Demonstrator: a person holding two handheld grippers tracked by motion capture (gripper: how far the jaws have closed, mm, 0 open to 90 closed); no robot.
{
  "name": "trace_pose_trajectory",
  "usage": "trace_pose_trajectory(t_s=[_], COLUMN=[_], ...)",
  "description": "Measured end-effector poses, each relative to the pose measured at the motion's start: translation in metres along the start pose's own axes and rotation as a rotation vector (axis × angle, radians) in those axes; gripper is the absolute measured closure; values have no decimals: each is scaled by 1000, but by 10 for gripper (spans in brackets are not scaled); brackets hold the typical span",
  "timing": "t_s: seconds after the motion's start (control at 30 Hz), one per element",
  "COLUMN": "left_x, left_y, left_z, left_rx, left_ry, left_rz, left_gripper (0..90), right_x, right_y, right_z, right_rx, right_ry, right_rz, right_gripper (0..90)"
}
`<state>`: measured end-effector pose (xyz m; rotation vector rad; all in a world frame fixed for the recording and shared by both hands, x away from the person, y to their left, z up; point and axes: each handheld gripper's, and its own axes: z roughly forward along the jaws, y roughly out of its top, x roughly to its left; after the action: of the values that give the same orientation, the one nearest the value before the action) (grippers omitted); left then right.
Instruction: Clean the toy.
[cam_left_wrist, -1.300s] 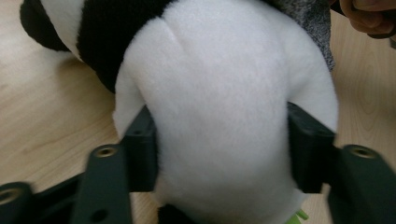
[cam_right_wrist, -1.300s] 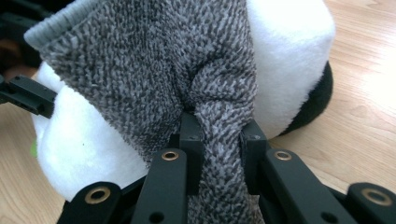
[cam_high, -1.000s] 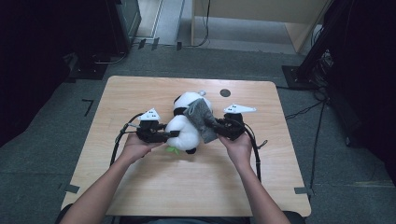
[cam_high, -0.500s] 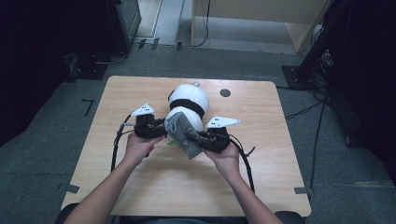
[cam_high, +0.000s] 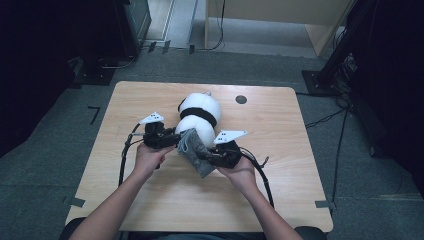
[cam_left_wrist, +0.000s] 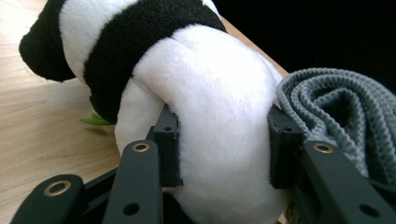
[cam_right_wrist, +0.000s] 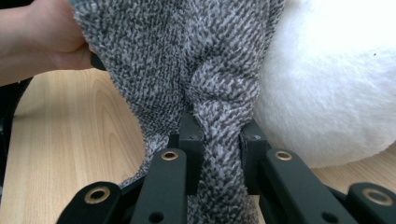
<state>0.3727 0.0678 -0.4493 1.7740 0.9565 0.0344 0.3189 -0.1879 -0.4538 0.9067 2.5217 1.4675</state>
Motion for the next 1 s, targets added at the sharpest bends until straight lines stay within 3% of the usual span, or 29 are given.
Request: trace_pose_trajectory(t_s=[0.13,0.27,0.5,0.77,1.0], left_x=[2,3,4,2,0], left_y=[0,0,2,5,6], left_z=[0,-1,-3,-7,-8], left_rx=[0,-8,-22,-38,-35], left_ry=[4,8,-11,-36,-45], left_rz=[-4,-14,-29,-42,-36], left_gripper=[570,567,567,564,560], right_x=[-2,-2,-4,-13,-23], right_y=[-2,-7,-16,-20,-23], right_z=[5,13,28,32,31], right_rx=[16,73,143,165,168], right_ry=[12,3,-8,-42,-101], right_rz=[8,-12,-5,25,85], right_gripper=[772,772,771,771,771])
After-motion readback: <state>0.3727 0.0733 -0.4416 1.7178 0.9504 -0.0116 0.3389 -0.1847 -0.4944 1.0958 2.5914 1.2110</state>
